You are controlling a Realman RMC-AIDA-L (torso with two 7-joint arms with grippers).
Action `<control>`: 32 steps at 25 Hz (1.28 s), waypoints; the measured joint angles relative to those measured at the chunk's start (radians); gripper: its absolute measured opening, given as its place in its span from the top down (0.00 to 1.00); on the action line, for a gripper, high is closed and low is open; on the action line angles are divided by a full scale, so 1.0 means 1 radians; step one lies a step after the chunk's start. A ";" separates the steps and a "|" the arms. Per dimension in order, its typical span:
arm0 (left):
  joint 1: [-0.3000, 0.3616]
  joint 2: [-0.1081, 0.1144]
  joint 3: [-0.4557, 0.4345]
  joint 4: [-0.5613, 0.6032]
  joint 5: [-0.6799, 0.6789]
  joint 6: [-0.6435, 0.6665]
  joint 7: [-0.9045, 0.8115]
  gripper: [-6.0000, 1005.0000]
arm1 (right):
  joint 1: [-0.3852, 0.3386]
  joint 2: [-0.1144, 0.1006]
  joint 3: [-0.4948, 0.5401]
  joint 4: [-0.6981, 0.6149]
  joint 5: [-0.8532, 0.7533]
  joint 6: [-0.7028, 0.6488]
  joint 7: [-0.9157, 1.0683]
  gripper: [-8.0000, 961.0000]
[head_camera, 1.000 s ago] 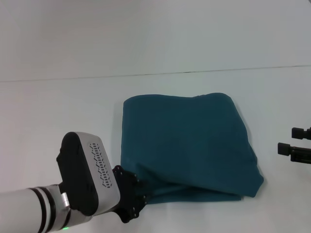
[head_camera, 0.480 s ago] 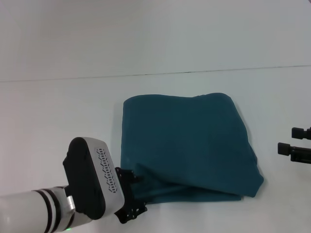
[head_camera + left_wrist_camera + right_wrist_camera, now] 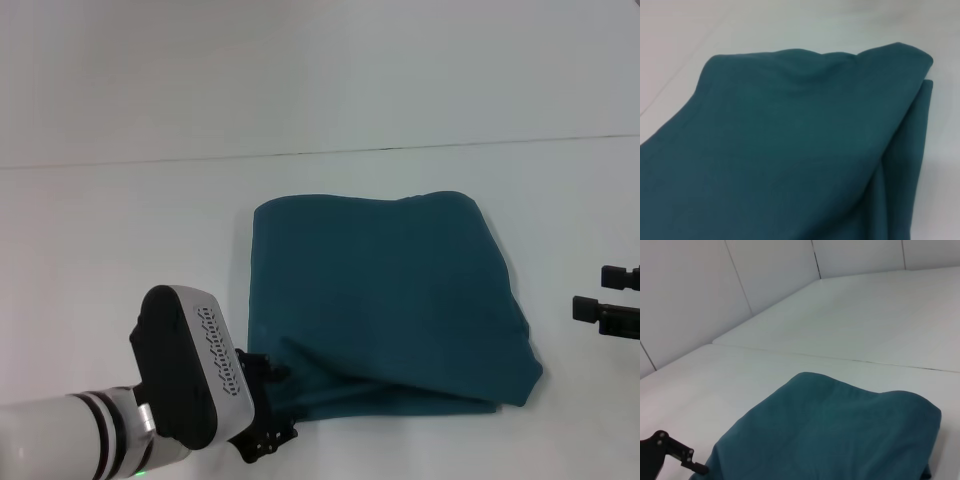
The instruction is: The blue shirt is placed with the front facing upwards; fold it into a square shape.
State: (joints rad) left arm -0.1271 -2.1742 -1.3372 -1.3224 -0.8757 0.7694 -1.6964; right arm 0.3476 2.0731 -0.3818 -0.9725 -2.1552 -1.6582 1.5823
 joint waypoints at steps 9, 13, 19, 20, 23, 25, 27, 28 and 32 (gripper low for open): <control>-0.005 0.002 -0.002 0.014 0.010 -0.021 -0.001 0.61 | -0.005 0.001 0.003 0.000 0.000 -0.006 0.003 0.14; -0.007 0.001 0.001 0.019 0.014 -0.022 -0.003 0.70 | -0.007 0.000 0.003 0.000 0.000 -0.007 0.010 0.14; -0.007 0.001 0.004 0.014 0.024 -0.022 -0.003 0.82 | -0.014 -0.001 0.004 0.000 0.000 -0.009 0.014 0.14; -0.005 0.000 0.005 0.009 0.024 -0.022 -0.003 0.83 | -0.014 -0.001 0.005 0.000 0.000 -0.009 0.014 0.14; 0.003 0.001 0.006 -0.005 0.025 -0.018 -0.002 0.87 | -0.015 -0.001 0.005 0.000 0.000 -0.010 0.014 0.14; 0.005 0.001 0.003 -0.010 0.026 -0.014 -0.001 0.89 | -0.016 -0.001 0.005 0.000 0.000 -0.010 0.015 0.14; 0.006 0.002 0.001 -0.013 0.026 -0.012 0.000 0.92 | -0.017 -0.001 0.004 0.000 0.000 -0.011 0.015 0.14; 0.007 0.002 0.000 -0.016 0.026 -0.012 0.000 0.93 | -0.017 -0.001 0.003 0.000 0.000 -0.011 0.015 0.14; 0.016 0.002 -0.005 -0.035 0.026 -0.011 0.002 0.98 | -0.018 -0.002 -0.004 -0.001 0.000 -0.013 0.012 0.14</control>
State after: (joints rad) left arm -0.1109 -2.1722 -1.3426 -1.3574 -0.8497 0.7588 -1.6949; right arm 0.3299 2.0711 -0.3861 -0.9730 -2.1552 -1.6716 1.5943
